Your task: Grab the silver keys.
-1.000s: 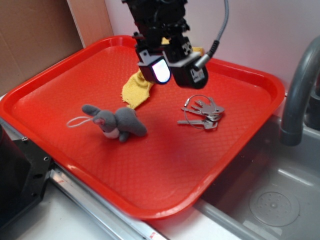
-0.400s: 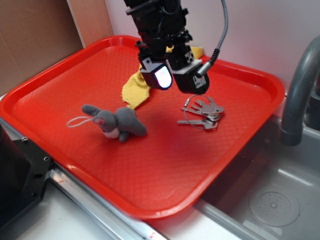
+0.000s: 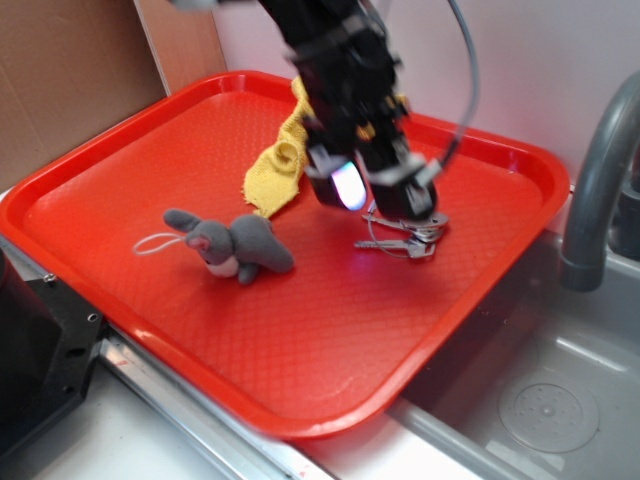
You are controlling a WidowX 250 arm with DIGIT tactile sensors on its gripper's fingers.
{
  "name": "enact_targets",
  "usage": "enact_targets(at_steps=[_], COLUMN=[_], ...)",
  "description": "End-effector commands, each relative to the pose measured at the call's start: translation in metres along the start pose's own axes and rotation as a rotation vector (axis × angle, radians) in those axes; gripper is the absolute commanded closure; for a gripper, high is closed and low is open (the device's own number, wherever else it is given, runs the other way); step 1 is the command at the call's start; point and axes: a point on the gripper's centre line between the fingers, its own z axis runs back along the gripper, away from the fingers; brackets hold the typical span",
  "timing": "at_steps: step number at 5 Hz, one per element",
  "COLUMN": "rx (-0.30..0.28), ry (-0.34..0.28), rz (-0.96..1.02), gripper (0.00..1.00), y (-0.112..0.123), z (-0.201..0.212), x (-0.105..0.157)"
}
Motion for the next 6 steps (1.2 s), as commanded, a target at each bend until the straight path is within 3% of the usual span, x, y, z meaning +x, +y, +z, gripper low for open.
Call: enact_targets(at_steps=[1, 4, 5, 6], rx=[0.020, -0.020, 0.003, 0.056], ry=[-0.009, 0.033, 0.028, 0.017], rz=[-0.056, -0.055, -0.116, -0.079], gripper=[1.00, 1.00, 1.00, 1.00], y=[-0.023, -0.046, -0.051, -0.053], z=[-0.019, -0.003, 0.016, 0.064], x=[0.026, -0.003, -0.013, -0.027])
